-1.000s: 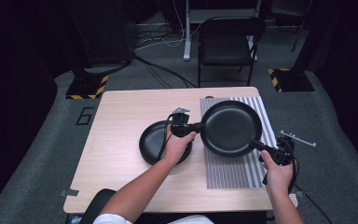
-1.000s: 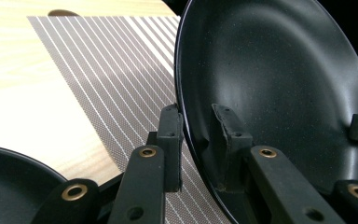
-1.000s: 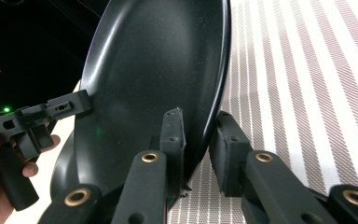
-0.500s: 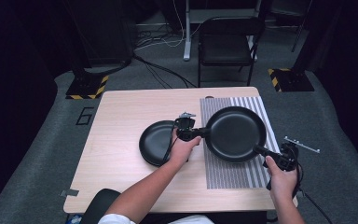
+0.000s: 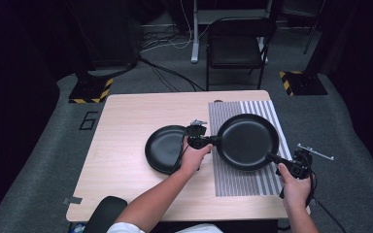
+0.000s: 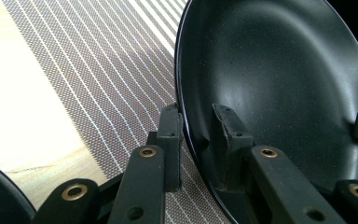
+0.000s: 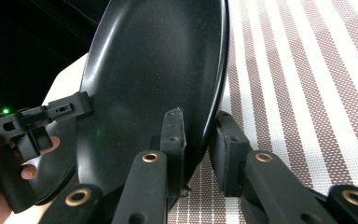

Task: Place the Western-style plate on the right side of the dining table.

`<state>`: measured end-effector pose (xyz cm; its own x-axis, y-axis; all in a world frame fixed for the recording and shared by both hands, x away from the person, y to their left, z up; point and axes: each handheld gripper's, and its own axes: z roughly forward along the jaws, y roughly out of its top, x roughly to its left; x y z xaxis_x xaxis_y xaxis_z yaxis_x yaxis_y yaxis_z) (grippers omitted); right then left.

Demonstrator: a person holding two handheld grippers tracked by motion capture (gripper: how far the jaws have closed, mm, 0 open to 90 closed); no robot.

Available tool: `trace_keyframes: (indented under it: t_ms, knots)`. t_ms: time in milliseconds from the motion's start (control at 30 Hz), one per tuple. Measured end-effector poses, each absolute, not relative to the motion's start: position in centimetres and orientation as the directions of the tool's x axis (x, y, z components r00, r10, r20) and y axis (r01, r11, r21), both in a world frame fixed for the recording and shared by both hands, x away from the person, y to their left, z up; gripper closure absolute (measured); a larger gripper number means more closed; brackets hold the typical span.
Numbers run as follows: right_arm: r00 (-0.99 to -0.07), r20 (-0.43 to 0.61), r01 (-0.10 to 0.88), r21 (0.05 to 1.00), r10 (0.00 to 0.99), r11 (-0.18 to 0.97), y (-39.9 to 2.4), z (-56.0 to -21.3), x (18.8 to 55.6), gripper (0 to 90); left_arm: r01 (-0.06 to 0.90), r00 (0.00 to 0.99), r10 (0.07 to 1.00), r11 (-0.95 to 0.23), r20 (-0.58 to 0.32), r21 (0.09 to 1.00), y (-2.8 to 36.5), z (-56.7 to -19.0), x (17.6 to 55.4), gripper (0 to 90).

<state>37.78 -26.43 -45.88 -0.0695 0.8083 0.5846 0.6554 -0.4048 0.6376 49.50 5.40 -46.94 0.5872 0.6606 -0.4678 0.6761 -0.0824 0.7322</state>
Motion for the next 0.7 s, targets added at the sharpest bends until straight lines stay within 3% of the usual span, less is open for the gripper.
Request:
trace_keyframes:
  t_ms: [700]
  knots:
    - [-0.065, 0.571, 0.655, 0.643, 0.819, -0.396, -26.9, -46.6, 38.5, 75.9, 0.686, 0.579, 0.659, -0.077, -0.480, 0.723, 5.0, -48.1, 49.9, 74.1]
